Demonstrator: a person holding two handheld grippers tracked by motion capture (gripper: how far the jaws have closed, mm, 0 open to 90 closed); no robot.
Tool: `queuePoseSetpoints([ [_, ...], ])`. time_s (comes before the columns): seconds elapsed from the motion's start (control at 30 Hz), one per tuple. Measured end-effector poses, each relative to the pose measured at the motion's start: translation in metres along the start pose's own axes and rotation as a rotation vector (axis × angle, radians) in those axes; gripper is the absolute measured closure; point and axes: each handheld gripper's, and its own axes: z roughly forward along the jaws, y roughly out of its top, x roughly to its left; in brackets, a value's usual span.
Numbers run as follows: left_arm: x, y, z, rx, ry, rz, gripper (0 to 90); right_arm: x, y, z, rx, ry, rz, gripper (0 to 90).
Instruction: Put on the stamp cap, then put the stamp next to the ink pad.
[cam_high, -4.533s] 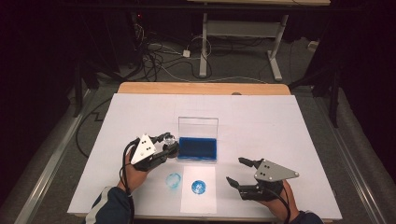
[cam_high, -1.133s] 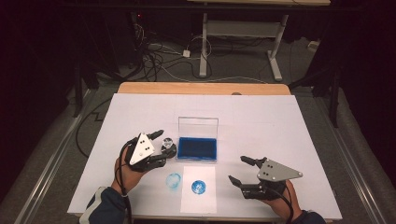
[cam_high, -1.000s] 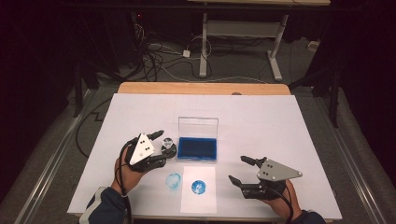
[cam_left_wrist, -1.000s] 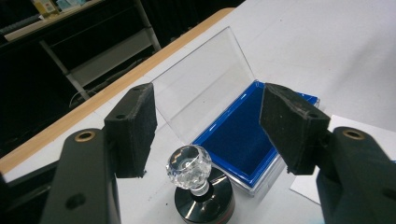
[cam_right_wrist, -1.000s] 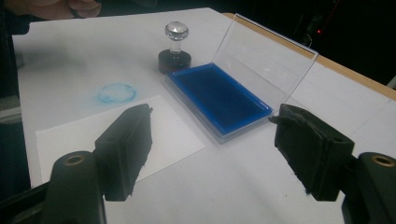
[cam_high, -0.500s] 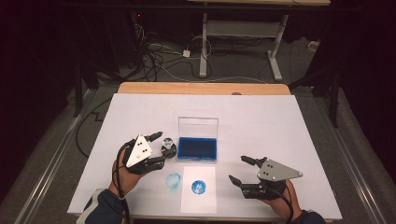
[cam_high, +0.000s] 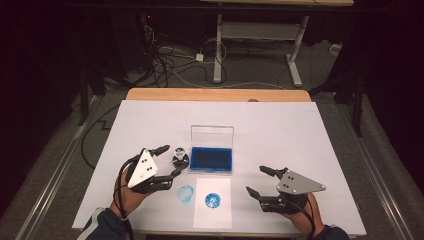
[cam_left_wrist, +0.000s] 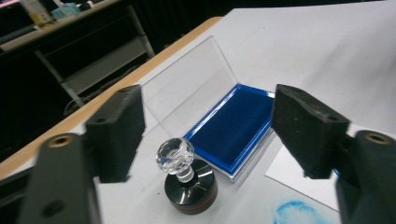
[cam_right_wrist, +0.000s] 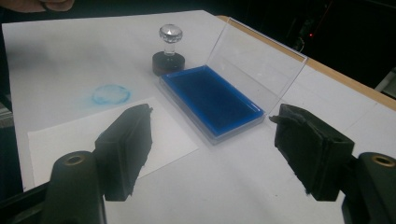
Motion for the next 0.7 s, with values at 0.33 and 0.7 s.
queuePoseSetpoints([
  [0.33, -0.005, -0.007, -0.016, 0.008, 0.007, 0.012, 19.4, 0.0, 0.0, -0.007, 0.004, -0.033, -0.012, 27.5],
  [0.7, -0.013, -0.03, -0.026, 0.068, 0.008, 0.035, 18.4, -0.002, -0.017, -0.025, 0.039, -0.106, -0.023, 26.8],
])
